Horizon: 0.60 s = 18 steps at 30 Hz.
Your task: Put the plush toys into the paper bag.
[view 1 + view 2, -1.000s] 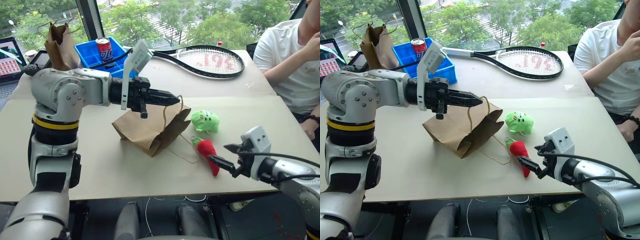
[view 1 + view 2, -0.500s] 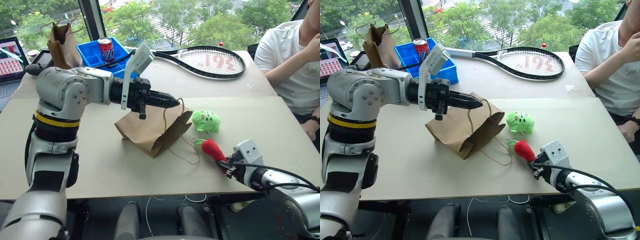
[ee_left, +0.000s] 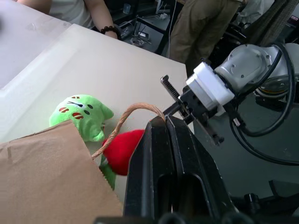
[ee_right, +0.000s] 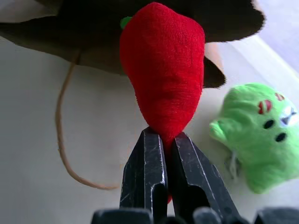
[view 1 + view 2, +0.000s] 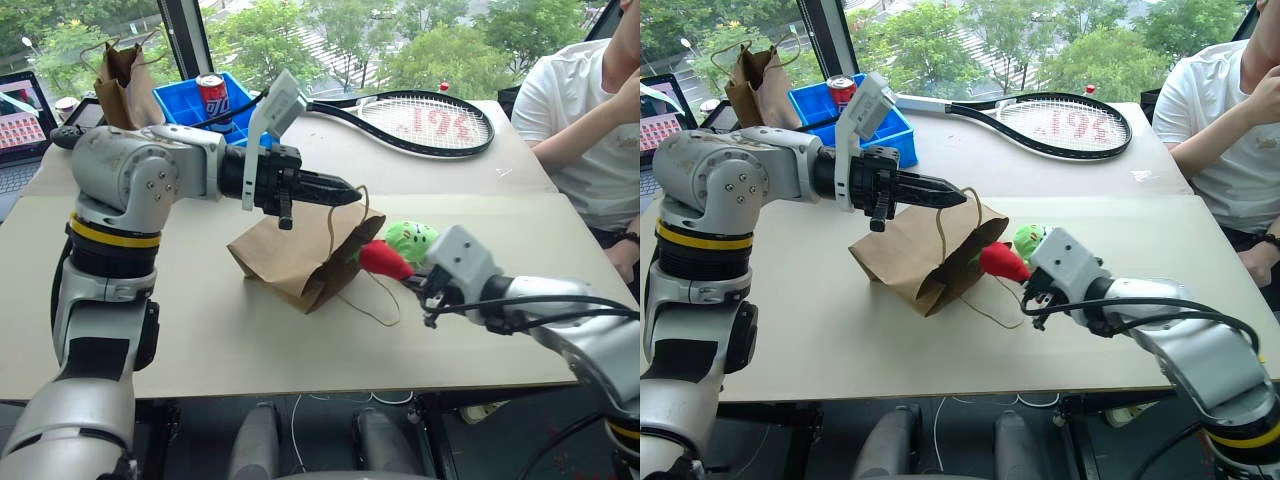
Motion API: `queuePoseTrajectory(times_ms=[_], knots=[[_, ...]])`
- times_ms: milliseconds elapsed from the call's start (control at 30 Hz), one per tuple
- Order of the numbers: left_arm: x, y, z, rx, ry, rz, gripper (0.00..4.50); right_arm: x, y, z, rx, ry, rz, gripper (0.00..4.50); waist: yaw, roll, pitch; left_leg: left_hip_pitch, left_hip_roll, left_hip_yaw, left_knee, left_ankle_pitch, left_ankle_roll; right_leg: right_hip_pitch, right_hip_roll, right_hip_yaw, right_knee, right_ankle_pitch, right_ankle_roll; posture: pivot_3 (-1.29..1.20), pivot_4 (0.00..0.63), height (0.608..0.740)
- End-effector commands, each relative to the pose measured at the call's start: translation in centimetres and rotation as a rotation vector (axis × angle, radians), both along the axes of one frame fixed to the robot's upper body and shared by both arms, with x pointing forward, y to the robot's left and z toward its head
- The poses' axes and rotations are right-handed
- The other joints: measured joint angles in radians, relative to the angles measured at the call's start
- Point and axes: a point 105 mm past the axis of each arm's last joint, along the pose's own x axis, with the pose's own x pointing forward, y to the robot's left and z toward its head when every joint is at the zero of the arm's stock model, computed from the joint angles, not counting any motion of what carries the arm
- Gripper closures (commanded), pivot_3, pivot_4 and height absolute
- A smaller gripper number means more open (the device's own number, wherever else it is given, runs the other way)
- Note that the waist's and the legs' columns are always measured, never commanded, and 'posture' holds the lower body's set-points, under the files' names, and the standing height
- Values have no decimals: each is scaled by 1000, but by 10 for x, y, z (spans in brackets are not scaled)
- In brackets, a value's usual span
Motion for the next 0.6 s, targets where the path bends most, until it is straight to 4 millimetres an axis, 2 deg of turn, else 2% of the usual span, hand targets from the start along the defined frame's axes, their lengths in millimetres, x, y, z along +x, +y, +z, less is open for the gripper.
queuePoseTrajectory(times_ms=[33,200,333,500,567,600], knots=[[-7,-2,18,-31,-60,-21,4500,11,15,1,-18,-44,42,4465,-1,0,0,0,0,0,0,0,0,0,0,0,0,0,0,0,150,740],[-2,-5,14,-28,-58,8,4500,38,52,10,7,-118,118,4465,-9,0,0,1,0,0,1,0,0,0,1,0,1,0,1,0,150,740],[-5,-11,16,-55,-48,-4,4500,57,80,10,34,-151,149,4465,-6,0,0,1,0,-1,1,0,0,0,1,0,2,1,0,0,150,740],[-2,-12,15,-73,-39,40,4500,64,107,11,116,-167,180,4465,-2,0,0,0,0,-1,0,0,0,0,1,0,1,2,-2,0,150,740],[-2,-12,15,-87,-30,52,4500,63,112,7,137,-159,190,3706,-2,0,0,0,0,-1,0,0,0,0,1,0,2,2,-2,0,150,740],[-2,-12,15,-92,-27,57,4500,62,114,6,156,-151,195,3498,-2,0,0,0,0,-1,0,0,0,0,1,0,2,2,-2,0,150,740]])
